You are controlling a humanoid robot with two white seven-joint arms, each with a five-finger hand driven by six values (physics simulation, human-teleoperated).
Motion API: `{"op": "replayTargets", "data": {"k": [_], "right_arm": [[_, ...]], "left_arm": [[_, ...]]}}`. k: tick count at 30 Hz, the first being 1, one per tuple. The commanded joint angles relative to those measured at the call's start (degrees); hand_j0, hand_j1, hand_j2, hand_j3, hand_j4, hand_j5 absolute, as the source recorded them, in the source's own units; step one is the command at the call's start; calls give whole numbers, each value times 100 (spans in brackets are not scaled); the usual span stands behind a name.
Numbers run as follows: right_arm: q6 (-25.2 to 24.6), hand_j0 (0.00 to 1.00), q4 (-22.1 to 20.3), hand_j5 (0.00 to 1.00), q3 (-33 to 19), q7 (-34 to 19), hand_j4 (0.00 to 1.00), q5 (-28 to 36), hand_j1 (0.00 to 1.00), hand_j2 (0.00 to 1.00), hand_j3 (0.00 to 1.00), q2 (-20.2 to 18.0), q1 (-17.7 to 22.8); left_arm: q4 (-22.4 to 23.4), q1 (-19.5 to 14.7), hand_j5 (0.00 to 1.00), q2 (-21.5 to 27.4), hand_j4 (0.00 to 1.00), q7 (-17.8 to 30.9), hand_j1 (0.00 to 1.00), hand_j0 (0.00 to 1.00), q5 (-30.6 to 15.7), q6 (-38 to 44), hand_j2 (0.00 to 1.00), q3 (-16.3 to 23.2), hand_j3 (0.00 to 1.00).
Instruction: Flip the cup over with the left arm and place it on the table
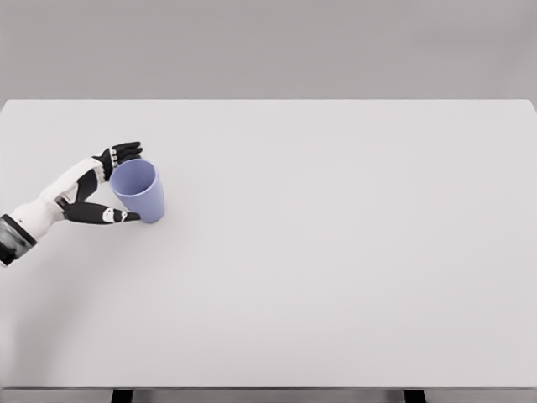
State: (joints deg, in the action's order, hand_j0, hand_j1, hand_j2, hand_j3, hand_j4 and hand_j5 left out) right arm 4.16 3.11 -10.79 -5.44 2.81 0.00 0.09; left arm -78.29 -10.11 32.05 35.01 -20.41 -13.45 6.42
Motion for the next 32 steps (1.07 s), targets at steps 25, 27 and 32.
{"op": "replayTargets", "data": {"k": [25,27,32], "right_arm": [[-3,100,-3,100,6,-1,100,0,100,100,100,0,0],[-3,100,-3,100,-2,-1,100,0,100,100,100,0,0],[-3,100,5,100,-2,-1,100,0,100,100,100,0,0]], "left_arm": [[-55,228,100,223,100,-1,100,100,-68,0,100,-668,100],[-55,334,100,407,100,-1,100,100,-86,53,100,-827,100],[-82,404,100,557,100,-1,100,100,-112,44,100,-836,100]]}}
